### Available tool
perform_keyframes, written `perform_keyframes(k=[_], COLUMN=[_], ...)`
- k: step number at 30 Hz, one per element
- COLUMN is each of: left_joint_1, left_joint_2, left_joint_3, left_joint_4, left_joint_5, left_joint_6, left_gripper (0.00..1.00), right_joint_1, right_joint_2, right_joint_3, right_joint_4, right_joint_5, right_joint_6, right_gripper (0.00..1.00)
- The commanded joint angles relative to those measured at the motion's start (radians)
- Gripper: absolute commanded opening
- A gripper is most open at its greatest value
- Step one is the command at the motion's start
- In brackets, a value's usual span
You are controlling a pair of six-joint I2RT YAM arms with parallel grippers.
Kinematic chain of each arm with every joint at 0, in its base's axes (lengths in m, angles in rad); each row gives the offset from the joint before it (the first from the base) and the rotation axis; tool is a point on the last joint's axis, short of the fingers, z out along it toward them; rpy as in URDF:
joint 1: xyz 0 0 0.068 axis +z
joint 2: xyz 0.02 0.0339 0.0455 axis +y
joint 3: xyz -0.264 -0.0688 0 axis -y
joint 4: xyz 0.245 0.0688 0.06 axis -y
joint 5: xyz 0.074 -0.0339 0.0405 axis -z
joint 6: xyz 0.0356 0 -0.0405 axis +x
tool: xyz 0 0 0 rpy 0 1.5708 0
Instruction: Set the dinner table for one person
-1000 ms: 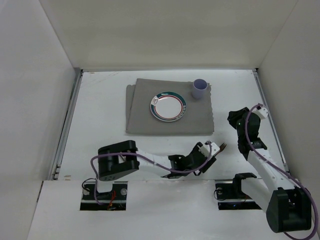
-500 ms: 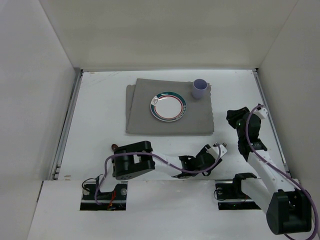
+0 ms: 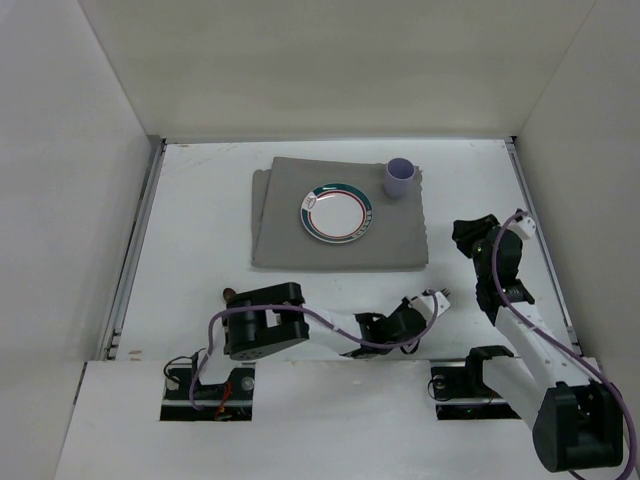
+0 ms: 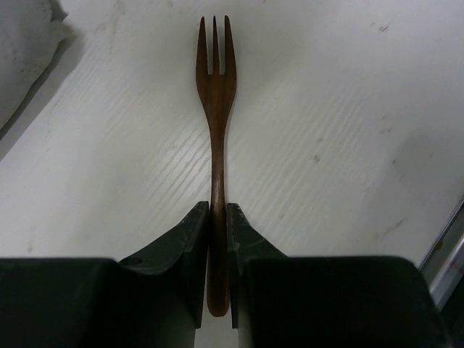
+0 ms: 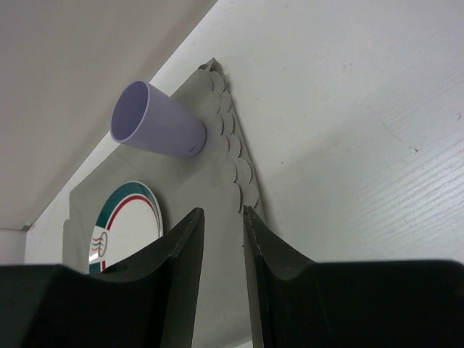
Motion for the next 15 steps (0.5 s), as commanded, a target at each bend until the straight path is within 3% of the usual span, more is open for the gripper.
perform_keyframes(k=[1, 8, 11, 15], left_joint_1=[0.0, 0.049, 0.13, 0.333], left_joint_2=[-0.16, -0.47, -0.583, -0.703], left_joint_3=[-0.086, -0.301, -0.361, -0.398], left_joint_4=[-0.023, -0.128, -0.17, -0.179], left_joint_5=[-0.067, -0.261, -0.337, -0.334], left_joint_6=[0.027, 0.029, 0.012, 0.001], left_gripper=[0.07, 0.07, 0.07, 0.07], right_joint_1=[0.004, -0.025, -0.034, -0.02], right_joint_2=[-0.015, -0.07, -0.067, -0.003], right_joint_3=[-0.002, -0.019, -0.022, -0.002], right_joint_4=[0.062, 0.062, 0.06, 0.063], right_joint_5=[-0.006, 0.001, -0.005, -0.006], right_joint_6=[0.008, 0.017, 0.017, 0.008], right_gripper=[0.36, 0.56, 0.59, 0.6])
